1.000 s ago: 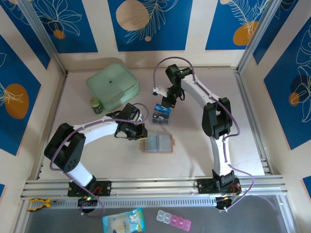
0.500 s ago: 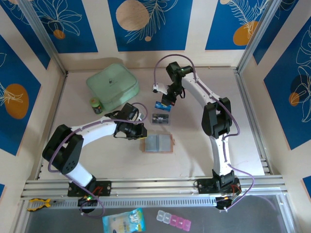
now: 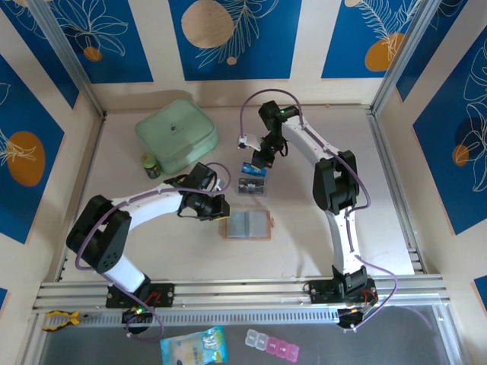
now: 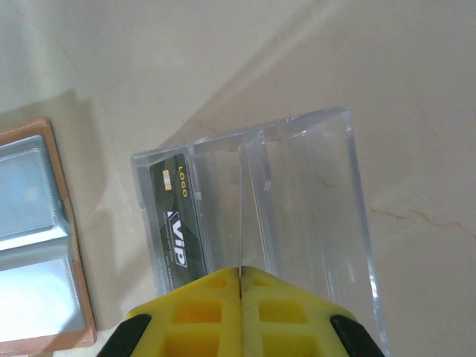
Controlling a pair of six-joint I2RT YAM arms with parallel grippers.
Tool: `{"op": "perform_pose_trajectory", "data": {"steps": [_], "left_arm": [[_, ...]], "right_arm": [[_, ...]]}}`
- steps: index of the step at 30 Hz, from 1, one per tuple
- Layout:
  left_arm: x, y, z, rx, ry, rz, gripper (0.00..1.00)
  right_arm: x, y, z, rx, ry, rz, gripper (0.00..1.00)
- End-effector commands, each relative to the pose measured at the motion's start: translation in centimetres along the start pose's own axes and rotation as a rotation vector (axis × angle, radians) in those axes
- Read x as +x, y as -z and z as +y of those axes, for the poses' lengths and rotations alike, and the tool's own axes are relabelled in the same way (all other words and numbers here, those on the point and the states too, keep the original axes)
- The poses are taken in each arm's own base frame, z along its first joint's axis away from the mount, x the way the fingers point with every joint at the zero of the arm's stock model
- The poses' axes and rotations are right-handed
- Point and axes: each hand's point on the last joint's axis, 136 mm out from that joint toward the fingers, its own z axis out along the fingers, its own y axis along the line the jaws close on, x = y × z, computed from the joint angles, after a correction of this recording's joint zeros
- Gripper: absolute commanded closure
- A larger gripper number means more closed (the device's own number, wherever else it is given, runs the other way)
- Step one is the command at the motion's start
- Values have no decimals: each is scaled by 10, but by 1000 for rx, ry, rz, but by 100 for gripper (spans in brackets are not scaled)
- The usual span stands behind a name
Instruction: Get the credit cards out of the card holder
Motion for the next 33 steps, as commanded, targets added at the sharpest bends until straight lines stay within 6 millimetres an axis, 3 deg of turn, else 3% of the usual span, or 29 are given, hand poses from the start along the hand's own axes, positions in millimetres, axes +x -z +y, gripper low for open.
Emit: {"op": "perform_pose_trajectory", "data": {"steps": [1,5,8,18,21,27,33], "left_arm": [[1,7,5,-5,15,-22,85],[2,9,5,-7,12,-24,85],[0,10,4,-9,10,-31,85],[-2,7,3,-1,10,-31,85],[-1,7,4,-1,10,-31,85],[-1,7,4,-1,12,-29,85],[-1,7,3,0,15,-28,84]], "right_arm": [[-1,-13,10,-69,-1,-19,99],[-2,-11,10,-71,-21,-30,85],[-5,-3,-1,-9,-41,-41,78],[-10,11,-25,145,-80,-68,79],[-8,10,-32,171,-101,-71,83],[1,-6,-27,145,-105,-38,87],[5,-14,-15,121,-83,-27,78]]}}
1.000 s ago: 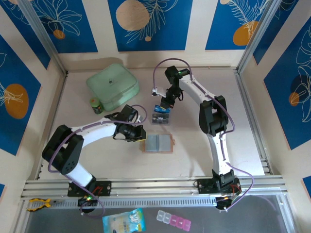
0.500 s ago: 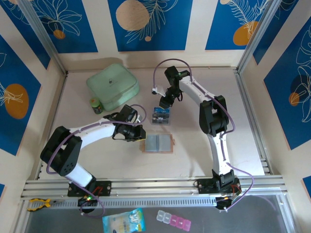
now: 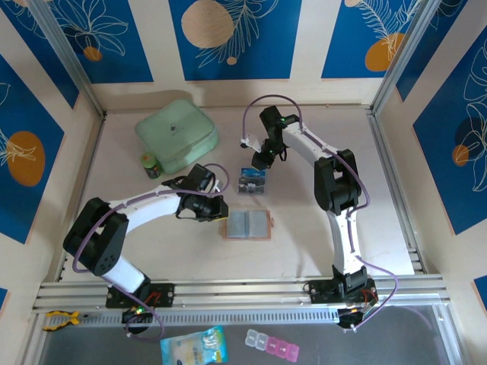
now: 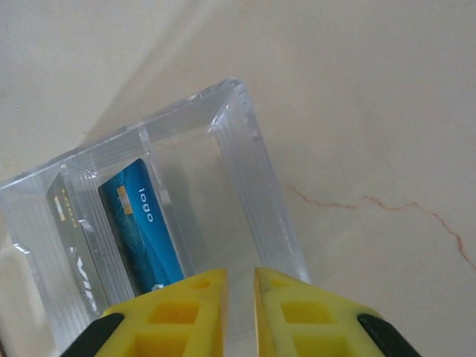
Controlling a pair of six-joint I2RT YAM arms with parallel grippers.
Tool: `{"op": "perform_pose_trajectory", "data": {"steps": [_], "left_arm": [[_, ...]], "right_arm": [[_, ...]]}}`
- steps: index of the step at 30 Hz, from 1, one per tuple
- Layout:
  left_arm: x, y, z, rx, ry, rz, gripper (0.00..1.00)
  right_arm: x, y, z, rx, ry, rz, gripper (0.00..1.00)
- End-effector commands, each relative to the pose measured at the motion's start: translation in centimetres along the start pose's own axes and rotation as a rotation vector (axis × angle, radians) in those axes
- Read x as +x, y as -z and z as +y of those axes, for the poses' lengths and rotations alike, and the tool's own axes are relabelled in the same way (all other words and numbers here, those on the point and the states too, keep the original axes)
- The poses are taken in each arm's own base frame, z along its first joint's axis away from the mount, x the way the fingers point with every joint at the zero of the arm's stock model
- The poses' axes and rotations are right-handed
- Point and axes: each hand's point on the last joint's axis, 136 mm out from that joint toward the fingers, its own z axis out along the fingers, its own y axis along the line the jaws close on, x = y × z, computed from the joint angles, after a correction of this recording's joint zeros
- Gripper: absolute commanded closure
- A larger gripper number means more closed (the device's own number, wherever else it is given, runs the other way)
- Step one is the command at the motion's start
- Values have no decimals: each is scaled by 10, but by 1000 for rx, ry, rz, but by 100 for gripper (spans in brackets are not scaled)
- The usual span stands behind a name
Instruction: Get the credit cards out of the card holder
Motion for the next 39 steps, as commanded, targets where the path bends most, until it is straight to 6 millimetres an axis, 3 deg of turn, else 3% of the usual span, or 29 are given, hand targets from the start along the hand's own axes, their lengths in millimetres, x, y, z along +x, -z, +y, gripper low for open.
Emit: {"op": "perform_pose_trajectory", "data": {"steps": [1,14,18,25,28,32,39], "left_arm": [[-3,3,2,-1,17,-14,84],[-2,2,2,6,23,-14,84],[-2,2,3,5,22,-15,84],[-1,-3,8,-15,18,-10,88],[1,-5,12,-18,19,-4,88],[4,-9,17,-31,20,6,89],[11,-16,23,-28,30,25,90]], "right_arm": [[-3,8,12,-8,21,-13,77],[-16,40,-6,159,-3,-55,74],[-22,53,0,186,-53,-79,75],[-32,63,40,193,-224,-150,78],[-37,64,69,188,-290,-197,79],[-40,58,110,151,-364,-257,84],[-31,40,158,97,-531,-254,97]]}}
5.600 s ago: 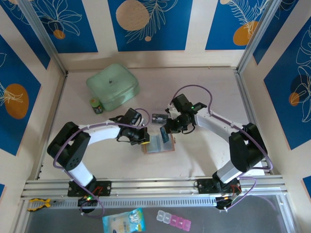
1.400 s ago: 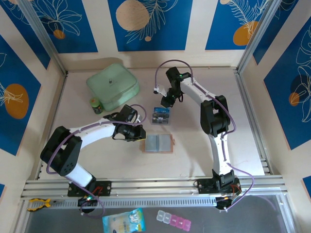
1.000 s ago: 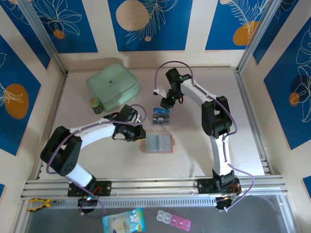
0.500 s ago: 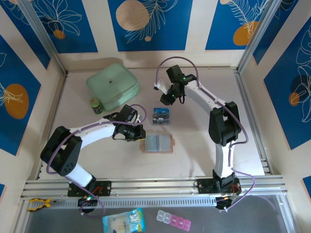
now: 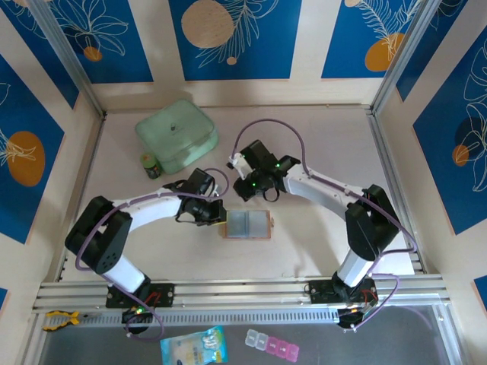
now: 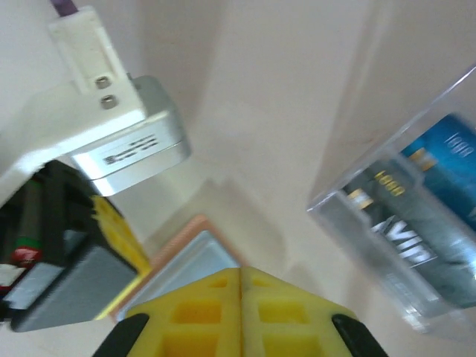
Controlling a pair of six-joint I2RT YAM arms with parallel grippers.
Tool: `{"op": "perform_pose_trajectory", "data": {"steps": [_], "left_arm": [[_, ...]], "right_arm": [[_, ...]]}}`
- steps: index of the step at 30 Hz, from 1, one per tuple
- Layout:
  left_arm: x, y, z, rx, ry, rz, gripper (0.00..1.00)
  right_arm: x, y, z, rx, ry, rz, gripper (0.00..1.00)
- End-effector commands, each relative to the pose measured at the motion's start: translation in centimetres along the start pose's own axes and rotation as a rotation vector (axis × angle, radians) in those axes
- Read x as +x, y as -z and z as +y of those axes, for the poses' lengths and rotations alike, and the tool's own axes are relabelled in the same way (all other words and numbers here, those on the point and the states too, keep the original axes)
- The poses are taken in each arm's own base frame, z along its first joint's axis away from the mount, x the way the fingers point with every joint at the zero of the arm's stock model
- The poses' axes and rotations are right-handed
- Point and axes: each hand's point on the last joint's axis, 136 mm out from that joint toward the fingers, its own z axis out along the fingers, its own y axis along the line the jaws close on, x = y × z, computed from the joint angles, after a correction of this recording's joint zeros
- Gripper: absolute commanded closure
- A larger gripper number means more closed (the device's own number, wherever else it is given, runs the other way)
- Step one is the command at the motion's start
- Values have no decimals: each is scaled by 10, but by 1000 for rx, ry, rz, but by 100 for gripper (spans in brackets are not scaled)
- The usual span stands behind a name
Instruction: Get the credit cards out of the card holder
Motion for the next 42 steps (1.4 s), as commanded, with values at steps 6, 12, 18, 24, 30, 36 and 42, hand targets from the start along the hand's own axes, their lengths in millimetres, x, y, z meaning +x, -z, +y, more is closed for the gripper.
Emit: {"op": "perform_pose_trajectory", "data": {"steps": [6,12,18,24,30,36,42], "left_arm": [[4,-9,9,9,26,11,90],[9,-15,10,27,39,24,90],[12,-19,12,26,43,34,91],[14,-20,17,3,50,45,92],[17,-19,21,-3,51,37,93],[19,-19,22,-2,54,34,93],[17,-19,21,-2,53,30,93]], "right_arm": [[27,-3,25,2,-273,36,100],[51,-6,28,-41,-410,68,100],[71,-10,23,-68,-574,115,94],[79,-18,34,-222,-712,140,74],[82,-28,38,-267,-749,192,66],[80,-33,43,-312,-755,212,65],[81,-41,43,-316,-760,236,66]]}}
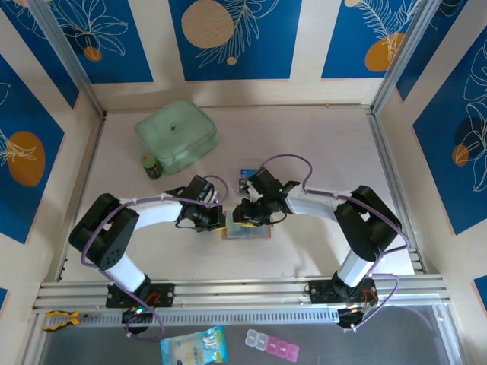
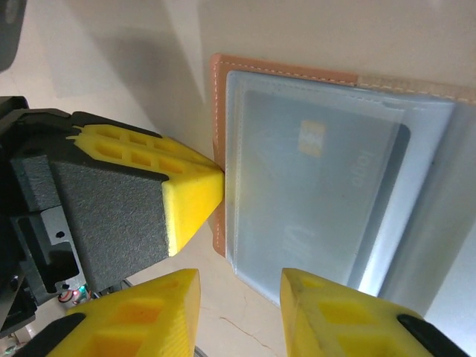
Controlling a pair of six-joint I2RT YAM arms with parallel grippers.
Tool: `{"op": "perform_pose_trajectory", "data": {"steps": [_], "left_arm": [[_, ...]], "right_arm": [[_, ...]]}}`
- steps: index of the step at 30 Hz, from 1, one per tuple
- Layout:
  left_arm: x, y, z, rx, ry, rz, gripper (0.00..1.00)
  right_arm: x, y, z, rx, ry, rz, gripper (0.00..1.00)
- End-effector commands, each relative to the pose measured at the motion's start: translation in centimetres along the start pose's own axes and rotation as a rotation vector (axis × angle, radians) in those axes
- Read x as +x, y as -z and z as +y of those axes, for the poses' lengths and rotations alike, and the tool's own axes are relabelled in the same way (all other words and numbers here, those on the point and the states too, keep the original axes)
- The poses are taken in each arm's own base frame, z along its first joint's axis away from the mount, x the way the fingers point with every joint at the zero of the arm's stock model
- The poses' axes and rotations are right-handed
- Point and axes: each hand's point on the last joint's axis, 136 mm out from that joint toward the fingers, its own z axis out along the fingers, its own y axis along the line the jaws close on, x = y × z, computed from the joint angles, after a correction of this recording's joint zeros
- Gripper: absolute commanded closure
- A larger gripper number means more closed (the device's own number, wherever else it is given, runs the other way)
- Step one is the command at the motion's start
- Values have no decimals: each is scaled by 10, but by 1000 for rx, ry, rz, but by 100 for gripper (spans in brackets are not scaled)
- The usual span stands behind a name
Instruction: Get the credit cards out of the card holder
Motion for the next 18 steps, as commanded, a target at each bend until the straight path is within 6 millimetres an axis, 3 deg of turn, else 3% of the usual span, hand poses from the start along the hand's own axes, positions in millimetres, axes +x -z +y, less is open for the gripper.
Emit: {"op": "perform_pose_trajectory", "data": {"steps": [1,18], "left_arm": [[6,-1,8,-24,21,12,93],[5,1,11,-45,5,8,93]], "right_arm": [[-3,-2,8,-28,-12,23,66],[-4,-9,-27,115,-53,35,70]]}}
